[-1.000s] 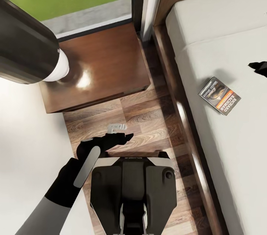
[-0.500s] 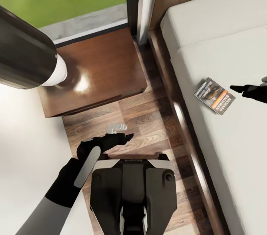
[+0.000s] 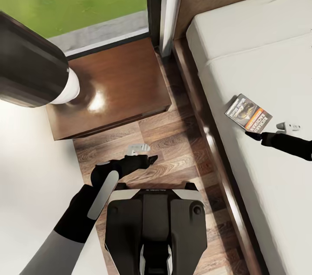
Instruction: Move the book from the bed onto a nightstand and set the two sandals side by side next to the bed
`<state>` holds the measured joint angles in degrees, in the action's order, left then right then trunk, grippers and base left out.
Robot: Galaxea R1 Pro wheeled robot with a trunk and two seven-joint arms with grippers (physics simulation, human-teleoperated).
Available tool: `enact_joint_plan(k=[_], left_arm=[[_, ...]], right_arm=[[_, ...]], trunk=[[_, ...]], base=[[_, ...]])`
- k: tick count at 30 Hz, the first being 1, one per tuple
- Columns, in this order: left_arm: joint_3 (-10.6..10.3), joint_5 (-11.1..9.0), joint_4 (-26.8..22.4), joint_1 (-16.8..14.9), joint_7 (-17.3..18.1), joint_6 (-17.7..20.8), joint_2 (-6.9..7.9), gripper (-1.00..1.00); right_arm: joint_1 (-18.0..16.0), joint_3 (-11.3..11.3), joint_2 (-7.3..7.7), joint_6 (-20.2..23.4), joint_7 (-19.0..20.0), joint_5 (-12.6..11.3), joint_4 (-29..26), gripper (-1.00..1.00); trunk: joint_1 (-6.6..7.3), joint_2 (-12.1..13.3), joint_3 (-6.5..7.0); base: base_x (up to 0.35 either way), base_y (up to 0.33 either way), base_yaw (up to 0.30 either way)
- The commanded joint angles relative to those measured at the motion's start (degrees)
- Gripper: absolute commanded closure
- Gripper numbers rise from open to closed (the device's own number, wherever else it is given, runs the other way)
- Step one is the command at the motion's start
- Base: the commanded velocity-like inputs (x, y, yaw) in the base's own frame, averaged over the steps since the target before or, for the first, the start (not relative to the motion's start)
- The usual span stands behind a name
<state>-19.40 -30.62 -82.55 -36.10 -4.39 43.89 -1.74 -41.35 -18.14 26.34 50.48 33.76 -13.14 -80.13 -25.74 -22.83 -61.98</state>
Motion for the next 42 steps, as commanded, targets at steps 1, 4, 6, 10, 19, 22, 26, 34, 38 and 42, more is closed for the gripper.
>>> enact_joint_plan(k=[1, 4, 6, 10, 19, 22, 26, 34, 38, 42], left_arm=[[0.0, -0.5, -0.1, 0.0, -0.5, 0.2, -0.01, -1.00], [0.0, -0.5, -0.2, 0.0, -0.4, 0.2, -0.01, -1.00], [-0.1, -0.5, -0.2, 0.0, -0.4, 0.2, -0.06, -1.00], [-3.0, -0.5, -0.3, 0.0, -0.5, 0.2, -0.18, -1.00], [-4.7, -0.6, -0.4, 0.0, -0.5, 0.2, -0.19, -1.00], [-4.8, -0.5, -0.7, 0.0, -0.5, 0.2, -0.14, -1.00], [-4.8, -0.5, -0.9, 0.0, -0.5, 0.2, -0.09, -1.00], [-4.5, -1.1, -0.8, -0.1, 2.4, -0.6, -0.46, -1.00], [-4.3, -1.1, -0.5, -0.5, 7.1, -1.7, -0.83, -1.00], [-4.2, -1.1, 1.0, -1.3, 14.6, -3.3, -1.02, -1.00]], right_arm=[[0.0, -0.1, -0.05, 0.1, 0.2, 0.0, 0.0, -1.00], [0.1, -0.1, -0.06, -0.6, 0.3, 0.0, 0.0, -1.00], [0.1, -0.1, -0.06, -1.1, 0.3, 0.0, 0.0, -1.00], [0.1, 0.2, -0.06, -1.8, 0.3, 0.0, 0.1, -1.00], [0.1, 0.4, -0.08, -2.0, 0.3, 0.0, 0.1, -1.00], [0.2, 0.2, -1.08, -2.0, 0.3, 0.0, 0.1, -1.00], [0.2, 0.1, -2.25, -2.0, 0.3, 0.0, 0.1, -1.00], [0.2, 2.9, -2.68, -3.0, 0.2, 0.2, 0.1, -1.00], [0.2, 4.3, -2.69, -5.9, 0.1, 0.5, 0.2, -1.00], [0.2, 6.2, -2.69, -8.4, 0.1, 0.6, 0.2, -1.00]], trunk=[[-0.04, -0.1, 0.04], [-0.04, -0.1, 0.27], [-0.04, -0.1, 0.40], [-0.04, -0.1, 0.62], [-0.04, -0.1, 1.06], [-0.04, -0.1, 1.09], [-0.04, -0.1, 1.10], [-0.04, -0.1, 1.10], [-0.04, -0.1, 1.10], [-0.04, -0.1, 1.10]], base=[[0.000, 0.000, -0.050], [0.000, 0.000, -0.097], [0.000, 0.000, -0.141], [0.000, 0.000, -0.167], [0.000, 0.000, -0.153], [0.000, 0.000, -0.030], [0.000, 0.000, -0.005], [0.000, 0.000, 0.000], [0.000, 0.000, 0.000], [0.000, 0.000, 0.000]])
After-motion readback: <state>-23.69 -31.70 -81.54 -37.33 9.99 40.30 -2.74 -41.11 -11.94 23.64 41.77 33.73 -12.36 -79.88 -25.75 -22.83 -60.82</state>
